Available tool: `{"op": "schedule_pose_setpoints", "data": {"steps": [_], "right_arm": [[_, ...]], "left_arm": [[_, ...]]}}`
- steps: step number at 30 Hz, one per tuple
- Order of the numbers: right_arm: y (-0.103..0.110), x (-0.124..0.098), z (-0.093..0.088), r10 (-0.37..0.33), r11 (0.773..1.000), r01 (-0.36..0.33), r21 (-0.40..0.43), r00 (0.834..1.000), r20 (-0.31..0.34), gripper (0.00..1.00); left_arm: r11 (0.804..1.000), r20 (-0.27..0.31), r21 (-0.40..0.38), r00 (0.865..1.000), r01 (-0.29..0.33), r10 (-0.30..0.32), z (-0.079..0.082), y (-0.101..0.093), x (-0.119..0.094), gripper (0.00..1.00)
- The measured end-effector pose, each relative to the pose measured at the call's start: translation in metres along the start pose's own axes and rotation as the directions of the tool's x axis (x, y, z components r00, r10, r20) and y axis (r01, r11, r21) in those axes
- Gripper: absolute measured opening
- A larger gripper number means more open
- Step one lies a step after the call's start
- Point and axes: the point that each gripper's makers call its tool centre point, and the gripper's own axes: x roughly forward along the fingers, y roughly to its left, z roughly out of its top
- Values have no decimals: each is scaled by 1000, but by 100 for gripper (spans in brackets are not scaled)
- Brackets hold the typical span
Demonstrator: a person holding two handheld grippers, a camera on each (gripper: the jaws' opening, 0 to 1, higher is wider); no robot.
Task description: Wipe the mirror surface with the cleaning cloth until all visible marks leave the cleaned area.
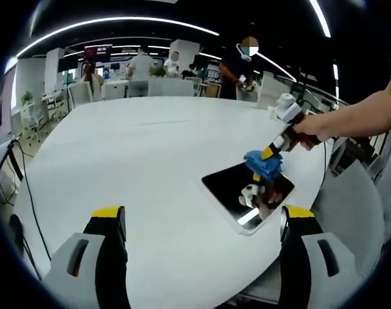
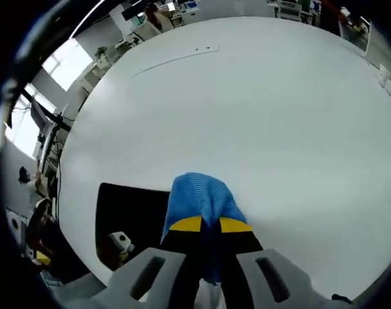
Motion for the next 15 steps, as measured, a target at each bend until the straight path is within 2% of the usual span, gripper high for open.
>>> {"op": "schedule_pose_setpoints", "data": {"steps": [5, 7, 10, 15], "right_arm": [[3, -2, 0, -6, 1000, 6, -17, 1000, -3, 2], [8, -2, -2, 10, 1000, -10, -10, 1000, -11, 2], [18, -3, -6, 12, 999, -13, -47, 1000, -22, 2], [33, -2, -10, 31, 998, -33, -57, 999, -35, 2]], "left_arm": [[1000, -6, 11, 1000, -7, 7, -3, -5, 4, 99], [999, -6, 9, 999, -33, 33, -3, -7, 4, 99], [998, 12, -3, 998, -66, 67, 2, -8, 2, 99], [997, 12, -7, 997, -72, 73, 2, -11, 2, 99]]}}
